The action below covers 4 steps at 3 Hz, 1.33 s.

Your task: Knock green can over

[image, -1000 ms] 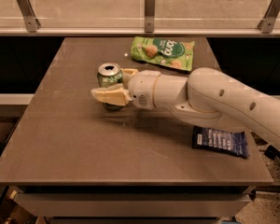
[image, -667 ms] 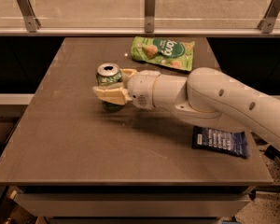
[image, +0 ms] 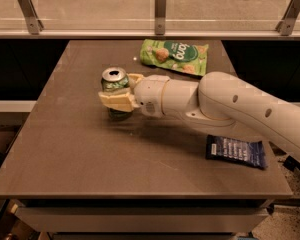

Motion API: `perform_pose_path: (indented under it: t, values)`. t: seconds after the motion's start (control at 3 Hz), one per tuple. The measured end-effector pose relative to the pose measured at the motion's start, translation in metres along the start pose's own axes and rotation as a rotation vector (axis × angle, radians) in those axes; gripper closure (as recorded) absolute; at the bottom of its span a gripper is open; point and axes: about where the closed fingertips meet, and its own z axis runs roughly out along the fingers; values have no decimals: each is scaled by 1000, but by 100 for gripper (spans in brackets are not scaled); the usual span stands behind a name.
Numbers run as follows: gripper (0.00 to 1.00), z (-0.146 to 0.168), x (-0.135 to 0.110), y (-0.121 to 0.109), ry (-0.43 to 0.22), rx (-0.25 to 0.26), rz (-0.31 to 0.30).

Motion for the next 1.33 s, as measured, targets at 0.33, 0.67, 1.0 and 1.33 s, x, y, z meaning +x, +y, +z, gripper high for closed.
perform_pose_path:
  t: [0.33, 0.67, 1.0, 1.33]
  values:
    - [100, 0, -3, -4, 23, 3, -11]
    - [100, -3, -8, -18, 78, 24, -34]
    - [100, -9, -15, -36, 165, 58, -77]
    - [100, -18, -17, -50, 254, 87, -120]
